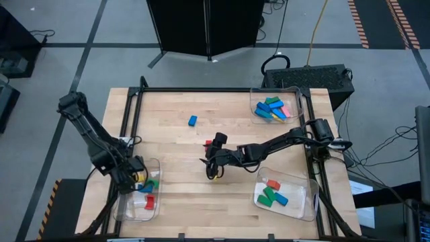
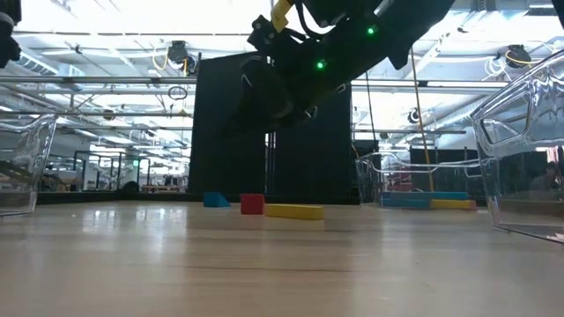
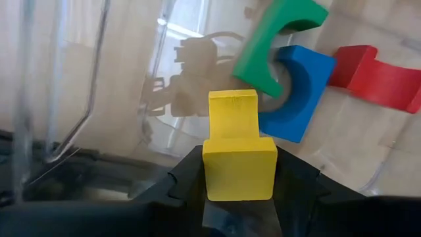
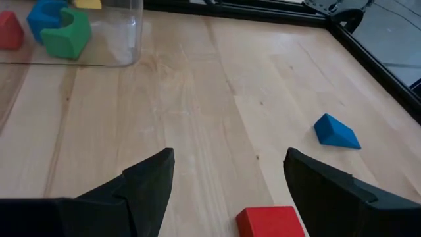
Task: Sort blocks by size
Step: Put the yellow arch block into the bottom left transparent bin, then put the red triangle block into the bottom right transparent bin
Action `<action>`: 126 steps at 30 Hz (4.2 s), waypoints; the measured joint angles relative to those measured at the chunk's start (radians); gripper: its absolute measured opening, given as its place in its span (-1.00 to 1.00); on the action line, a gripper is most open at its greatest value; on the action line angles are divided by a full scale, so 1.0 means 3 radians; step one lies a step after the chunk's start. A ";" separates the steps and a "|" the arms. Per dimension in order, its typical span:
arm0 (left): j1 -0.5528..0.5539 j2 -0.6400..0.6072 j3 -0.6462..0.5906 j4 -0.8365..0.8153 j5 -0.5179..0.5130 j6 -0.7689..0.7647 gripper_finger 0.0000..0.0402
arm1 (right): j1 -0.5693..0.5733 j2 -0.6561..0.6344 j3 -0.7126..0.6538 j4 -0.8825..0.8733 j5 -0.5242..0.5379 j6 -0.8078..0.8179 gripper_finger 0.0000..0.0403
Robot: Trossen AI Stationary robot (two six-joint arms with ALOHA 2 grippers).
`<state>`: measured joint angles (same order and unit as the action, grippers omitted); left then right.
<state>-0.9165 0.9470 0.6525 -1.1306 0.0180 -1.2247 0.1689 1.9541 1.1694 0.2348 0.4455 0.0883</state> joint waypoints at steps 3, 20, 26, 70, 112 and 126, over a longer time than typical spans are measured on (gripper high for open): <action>0.0002 0.0000 -0.0079 0.0069 0.0021 -0.0001 -0.34 | -0.0003 0.0000 0.0000 -0.0001 -0.0002 -0.0004 0.38; 0.0005 -0.0001 -0.0086 0.0078 -0.0054 0.0010 -0.08 | -0.0196 0.0000 0.0000 -0.0144 -0.0025 0.0168 0.38; 0.0054 -0.0001 -0.0038 0.0060 0.0039 -0.0003 -0.07 | -0.0262 0.0000 0.0000 -0.0125 -0.0192 0.0222 0.38; 0.2265 -0.0003 0.0883 0.0623 -0.1568 0.3261 -0.07 | -0.0916 0.0508 0.0862 -0.0641 -0.0732 0.0170 0.38; 0.4449 -0.0261 -0.0575 0.3884 0.0049 0.4668 -0.07 | -0.1483 0.1078 0.1254 -0.0454 -0.1540 -0.0510 0.38; 0.4855 -0.0125 -0.0570 0.4201 0.0305 0.4715 -0.07 | -0.1505 0.1078 0.2287 -0.1928 -0.1483 -0.0240 0.38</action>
<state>0.5401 0.9095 0.4814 0.1297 0.1095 0.1898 -0.2824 2.2776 1.8556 -0.3437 0.0006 0.0164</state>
